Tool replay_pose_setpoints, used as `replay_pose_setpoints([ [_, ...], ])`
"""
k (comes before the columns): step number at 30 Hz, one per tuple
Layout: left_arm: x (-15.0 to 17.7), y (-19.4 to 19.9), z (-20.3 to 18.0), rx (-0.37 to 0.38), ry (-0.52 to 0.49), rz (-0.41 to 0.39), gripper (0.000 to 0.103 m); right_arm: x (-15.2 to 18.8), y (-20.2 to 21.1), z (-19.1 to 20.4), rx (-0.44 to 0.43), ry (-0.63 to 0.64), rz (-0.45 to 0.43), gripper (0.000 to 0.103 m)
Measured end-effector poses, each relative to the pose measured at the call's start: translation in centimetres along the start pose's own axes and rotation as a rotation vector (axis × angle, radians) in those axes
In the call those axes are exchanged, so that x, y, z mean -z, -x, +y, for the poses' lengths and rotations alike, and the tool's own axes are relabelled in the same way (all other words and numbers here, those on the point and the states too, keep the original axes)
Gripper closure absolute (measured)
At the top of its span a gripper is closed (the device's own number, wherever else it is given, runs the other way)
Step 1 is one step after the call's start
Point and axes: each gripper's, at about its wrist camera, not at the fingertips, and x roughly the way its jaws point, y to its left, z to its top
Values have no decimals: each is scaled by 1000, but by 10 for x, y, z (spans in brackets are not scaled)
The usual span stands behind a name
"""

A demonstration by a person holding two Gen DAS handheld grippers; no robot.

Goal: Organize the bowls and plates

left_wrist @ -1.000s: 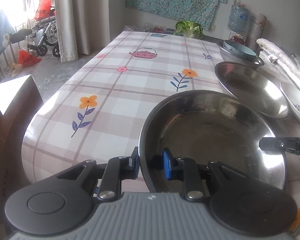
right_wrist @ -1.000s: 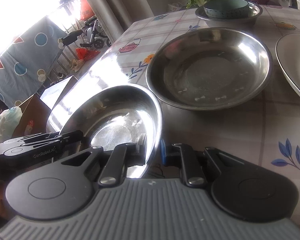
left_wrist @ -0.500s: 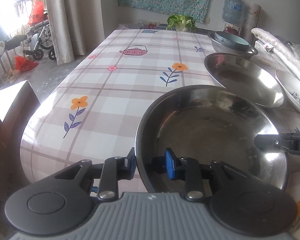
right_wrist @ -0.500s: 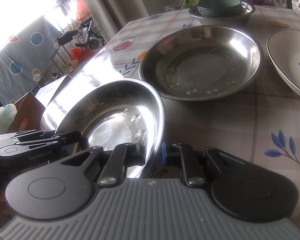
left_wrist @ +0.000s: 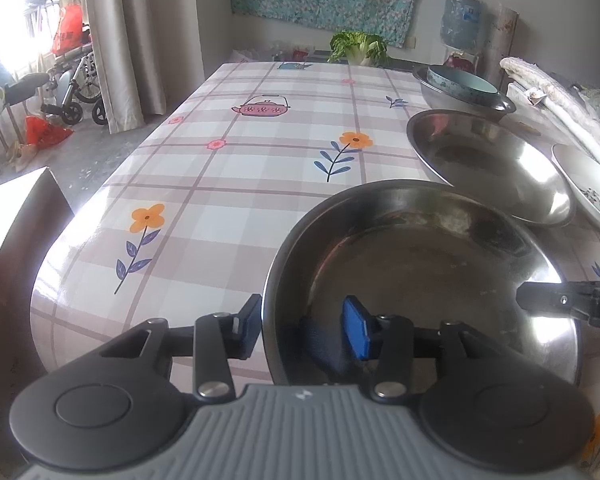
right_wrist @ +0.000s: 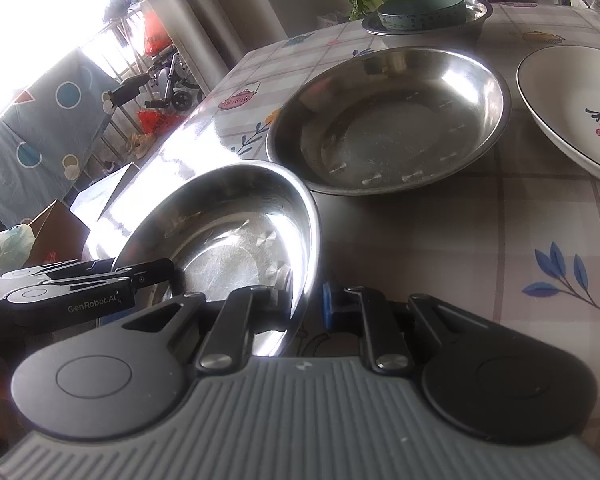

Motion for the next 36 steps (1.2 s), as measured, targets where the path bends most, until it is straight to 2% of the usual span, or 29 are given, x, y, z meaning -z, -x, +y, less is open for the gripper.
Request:
replay_pose_setpoints([
  [6,0,2,-3,16,2,14,60,0,3,3,6,16,-3,91],
  [12,0,0,-7,1,-18,12,57,1,2,2,17,7,2,90],
  [36,-1,8,-6,3,0,8,57,0,6,12,30,50,-16,88],
])
